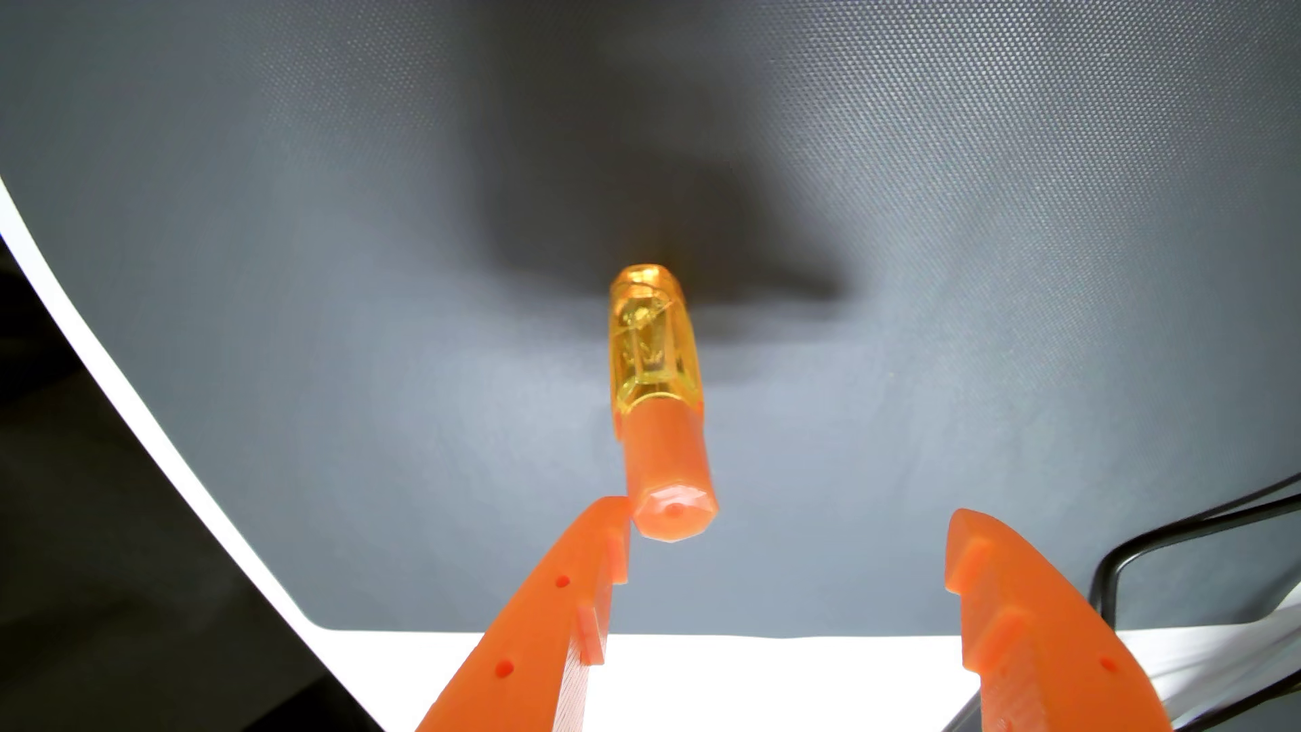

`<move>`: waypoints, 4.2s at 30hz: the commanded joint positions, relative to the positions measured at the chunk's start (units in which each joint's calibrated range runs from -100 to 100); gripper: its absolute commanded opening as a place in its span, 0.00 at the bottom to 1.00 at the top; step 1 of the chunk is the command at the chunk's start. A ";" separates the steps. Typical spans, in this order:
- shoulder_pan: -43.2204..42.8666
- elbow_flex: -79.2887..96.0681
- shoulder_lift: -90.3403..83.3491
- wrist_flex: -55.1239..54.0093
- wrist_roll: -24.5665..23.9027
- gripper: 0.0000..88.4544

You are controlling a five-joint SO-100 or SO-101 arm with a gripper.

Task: Grab the eyedrops

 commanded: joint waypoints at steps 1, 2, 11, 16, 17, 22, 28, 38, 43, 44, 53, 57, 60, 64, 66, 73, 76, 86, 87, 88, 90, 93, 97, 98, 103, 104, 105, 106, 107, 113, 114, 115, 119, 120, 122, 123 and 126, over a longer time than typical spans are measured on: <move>-0.13 -1.64 -0.29 -0.31 0.29 0.29; -0.13 -1.55 -0.29 -0.83 0.29 0.29; 2.70 -0.02 3.36 -3.34 0.29 0.29; 5.28 0.70 4.12 -3.42 0.29 0.29; 5.61 0.70 4.12 -3.42 0.29 0.29; 7.19 2.32 4.21 -5.24 0.29 0.29; 7.27 7.27 4.12 -7.06 0.24 0.29; 5.94 8.62 3.87 -6.97 -0.29 0.29; 4.69 8.62 4.21 -7.58 -0.76 0.29; 4.61 8.80 4.21 -8.10 -0.81 0.29; 5.44 7.90 6.76 -9.05 -0.81 0.29; 5.61 7.90 6.84 -9.39 -0.81 0.28; 6.19 7.90 6.84 -9.39 -0.81 0.28; 6.44 7.27 6.93 -9.31 -0.81 0.26; 6.27 6.82 7.18 -9.31 -1.39 0.19; 6.02 6.01 7.52 -9.39 -2.54 0.08; 6.02 6.01 7.52 -9.39 -2.75 0.08; 5.94 6.01 6.84 -9.31 -4.63 0.01; 5.94 6.01 6.84 -9.22 -4.68 0.01; 5.94 6.01 6.76 -9.13 -4.74 0.01; 5.94 5.47 6.76 -8.96 -5.47 0.01; 5.94 2.68 6.76 -6.37 -6.20 0.01; 6.02 -2.09 6.76 -1.43 -6.88 0.01; 6.02 -3.26 6.76 -0.39 -6.93 0.01; 6.11 -8.22 6.76 4.63 -8.14 0.01; 6.11 -8.76 6.67 4.97 -8.35 0.01; 6.11 -9.03 6.42 5.06 -8.50 0.01; 6.02 -9.03 5.82 5.06 -9.03 0.01; 6.02 -8.76 4.80 5.06 -9.86 0.01; 6.52 -4.52 -2.58 5.06 -16.67 0.01; 6.27 -2.81 -4.45 5.06 -18.19 0.01; 6.11 -1.73 -5.90 5.06 -19.23 0.01; 5.03 2.77 -12.52 4.97 -23.95 0.01; 4.78 3.49 -14.13 4.97 -25.04 0.01; 4.36 4.93 -17.11 4.97 -27.45 0.01; 3.86 5.56 -18.55 4.97 -28.60 0.01; 2.78 7.00 -22.63 4.97 -32.37 0.01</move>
